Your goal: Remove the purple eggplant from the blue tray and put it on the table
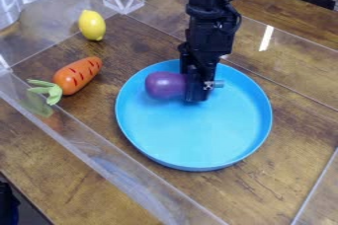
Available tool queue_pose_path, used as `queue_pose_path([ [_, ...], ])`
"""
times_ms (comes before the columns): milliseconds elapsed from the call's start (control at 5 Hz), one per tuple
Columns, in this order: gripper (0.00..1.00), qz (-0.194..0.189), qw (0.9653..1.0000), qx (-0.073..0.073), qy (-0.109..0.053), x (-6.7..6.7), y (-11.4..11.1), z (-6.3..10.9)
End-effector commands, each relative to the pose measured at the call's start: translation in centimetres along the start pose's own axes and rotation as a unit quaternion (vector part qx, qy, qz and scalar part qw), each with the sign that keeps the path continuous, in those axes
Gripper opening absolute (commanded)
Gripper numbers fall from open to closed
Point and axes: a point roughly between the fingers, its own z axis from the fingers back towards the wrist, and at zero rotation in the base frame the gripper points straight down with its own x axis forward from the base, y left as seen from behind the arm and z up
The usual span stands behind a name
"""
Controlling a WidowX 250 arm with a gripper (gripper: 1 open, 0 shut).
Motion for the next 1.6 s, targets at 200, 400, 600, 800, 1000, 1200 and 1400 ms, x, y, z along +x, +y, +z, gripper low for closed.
queue_pose_path([
  [200,0.00,-0.012,0.9995,0.018,-0.023,1.4,-1.2,1.7],
  [400,0.00,-0.026,0.9993,0.018,-0.021,1.7,-1.0,2.5],
  [600,0.00,-0.025,0.9992,0.027,-0.015,1.0,-0.9,3.7],
  [800,0.00,-0.023,0.9990,0.036,-0.009,0.8,0.4,5.2],
  [1000,0.00,0.003,0.9988,0.049,-0.009,0.0,2.8,7.5],
  [1200,0.00,0.000,0.9981,0.061,-0.007,-1.9,3.2,10.4],
  [1400,0.00,-0.039,0.9970,0.067,-0.004,-2.8,2.6,11.5],
])
